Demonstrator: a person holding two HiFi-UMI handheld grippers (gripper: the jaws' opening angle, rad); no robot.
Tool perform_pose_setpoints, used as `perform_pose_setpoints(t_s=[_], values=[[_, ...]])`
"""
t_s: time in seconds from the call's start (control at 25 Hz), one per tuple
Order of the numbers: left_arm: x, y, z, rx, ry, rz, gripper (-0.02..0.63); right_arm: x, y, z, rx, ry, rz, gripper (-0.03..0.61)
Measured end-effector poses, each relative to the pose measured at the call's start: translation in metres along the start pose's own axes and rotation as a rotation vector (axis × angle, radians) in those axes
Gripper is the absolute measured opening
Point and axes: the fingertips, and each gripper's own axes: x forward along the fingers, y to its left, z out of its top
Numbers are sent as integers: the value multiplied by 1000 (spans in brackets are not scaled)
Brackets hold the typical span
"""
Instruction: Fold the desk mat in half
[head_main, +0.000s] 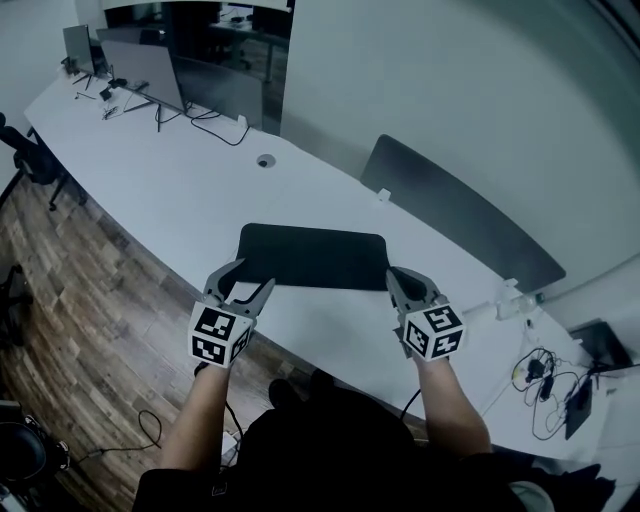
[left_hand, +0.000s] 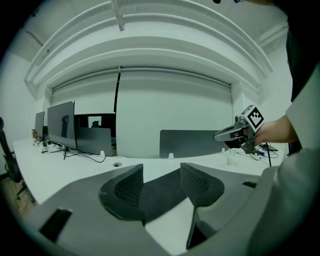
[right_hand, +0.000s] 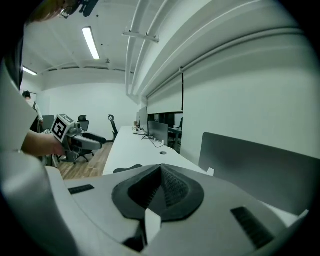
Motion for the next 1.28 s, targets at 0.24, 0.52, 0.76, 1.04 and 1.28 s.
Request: perform_pose_setpoints(t_s=[0.24,0.52,0.76,1.04,1.28], values=[[4,-4,5,-21,4,45,225,-7,-14,24,8,-86,38,2],[-7,-7,39,-33,-43,132,177,-29,-35,47,-11,-168,99,0],[-8,-7,65,-24,-85,173,115,-47,-60,53,13,-234,59,0],[-1,-19,73,-13,-87,158,55,-49,-60,51,10,-232,63,-2],[-1,-18,74,-9,-86,144,38,-41,-50,53,-3,-220,69,-2]])
